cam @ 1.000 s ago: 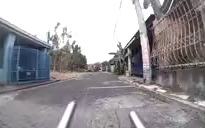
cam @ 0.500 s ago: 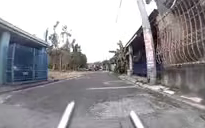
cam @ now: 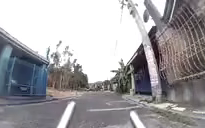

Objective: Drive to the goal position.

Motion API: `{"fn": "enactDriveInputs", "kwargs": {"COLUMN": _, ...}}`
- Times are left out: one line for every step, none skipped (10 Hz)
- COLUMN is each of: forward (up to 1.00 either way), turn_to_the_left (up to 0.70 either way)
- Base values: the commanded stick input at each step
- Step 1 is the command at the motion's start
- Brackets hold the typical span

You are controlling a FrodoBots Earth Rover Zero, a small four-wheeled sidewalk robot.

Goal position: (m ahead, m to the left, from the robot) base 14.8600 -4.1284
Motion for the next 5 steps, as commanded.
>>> {"fn": "enactDriveInputs", "kwargs": {"forward": 0.7, "turn_to_the_left": 0.0}}
{"fn": "enactDriveInputs", "kwargs": {"forward": 0.7, "turn_to_the_left": 0.0}}
{"fn": "enactDriveInputs", "kwargs": {"forward": 0.7, "turn_to_the_left": 0.0}}
{"fn": "enactDriveInputs", "kwargs": {"forward": 0.7, "turn_to_the_left": 0.0}}
{"fn": "enactDriveInputs", "kwargs": {"forward": 0.7, "turn_to_the_left": 0.0}}
